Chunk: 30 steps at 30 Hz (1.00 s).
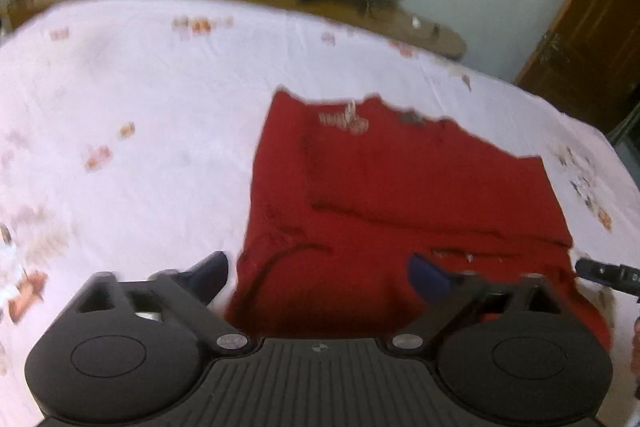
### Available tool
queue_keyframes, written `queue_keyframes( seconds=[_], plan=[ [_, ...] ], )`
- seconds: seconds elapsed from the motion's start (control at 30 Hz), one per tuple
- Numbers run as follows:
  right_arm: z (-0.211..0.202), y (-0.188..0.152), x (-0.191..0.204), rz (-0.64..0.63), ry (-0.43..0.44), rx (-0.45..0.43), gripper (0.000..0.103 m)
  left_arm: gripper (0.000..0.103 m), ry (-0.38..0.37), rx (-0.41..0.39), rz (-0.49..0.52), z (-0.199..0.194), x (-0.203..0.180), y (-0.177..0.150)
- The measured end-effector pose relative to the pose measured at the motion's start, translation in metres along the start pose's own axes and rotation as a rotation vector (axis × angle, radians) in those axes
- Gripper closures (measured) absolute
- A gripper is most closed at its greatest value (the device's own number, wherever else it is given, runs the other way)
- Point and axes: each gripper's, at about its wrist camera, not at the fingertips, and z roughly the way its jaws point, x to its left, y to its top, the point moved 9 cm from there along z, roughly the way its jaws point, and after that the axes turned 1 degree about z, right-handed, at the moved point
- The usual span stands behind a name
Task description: Fold small clothes
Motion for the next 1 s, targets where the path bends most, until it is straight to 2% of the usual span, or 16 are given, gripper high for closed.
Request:
queue_keyframes(
  seconds=[0.07,0.17,0.23,0.3,0.33,0.4,0.5,0.63,0.77,0.83,0.9,0.93,0.97,1.0],
  plan=[
    [0.005,-0.003,0.0,-0.043,-0.01,0.016,0.053,0.007,-0.022,0.009,0.027,0.003,-0.006,0.002],
    [0.011,-0.01,0.005,-0.102,-0.02,0.037,0.062,0.008,-0.013,0.043,0.067,0.015,-0.012,-0.003],
    [0.013,-0.012,0.008,-0.144,-0.031,0.039,0.063,0.028,-0.02,0.069,0.095,0.021,-0.016,-0.008],
    [0.017,-0.014,0.011,-0.176,-0.044,0.044,0.062,0.037,-0.018,0.095,0.124,0.028,-0.019,-0.015],
    [0.017,-0.015,0.011,-0.189,-0.049,0.043,0.062,0.052,-0.008,0.108,0.136,0.031,-0.019,-0.019],
    [0.019,-0.015,0.011,-0.205,-0.053,0.048,0.062,0.075,-0.003,0.145,0.133,0.035,-0.017,-0.026],
    [0.02,-0.021,0.013,-0.23,-0.047,0.074,0.063,0.087,0.002,0.138,0.126,0.031,-0.015,-0.031],
    [0.02,-0.031,0.018,-0.264,-0.015,0.113,0.067,0.093,-0.031,0.135,0.135,0.023,-0.02,-0.036],
    [0.016,-0.033,0.025,-0.32,0.018,0.118,0.061,0.093,-0.04,0.145,0.192,0.028,-0.027,-0.039],
    [0.02,-0.03,0.022,-0.337,-0.02,0.105,0.058,0.092,-0.042,0.144,0.207,0.032,-0.029,-0.038],
    [0.026,-0.031,0.021,-0.341,-0.015,0.125,0.063,0.092,-0.044,0.141,0.188,0.034,-0.029,-0.035],
    [0.027,-0.031,0.021,-0.341,-0.011,0.13,0.071,0.092,-0.047,0.139,0.177,0.036,-0.029,-0.034],
    [0.027,-0.031,0.023,-0.343,-0.002,0.126,0.087,0.092,-0.05,0.138,0.167,0.036,-0.029,-0.033],
    [0.027,-0.03,0.024,-0.333,0.01,0.122,0.092,0.092,-0.055,0.14,0.159,0.037,-0.029,-0.032]
  ],
)
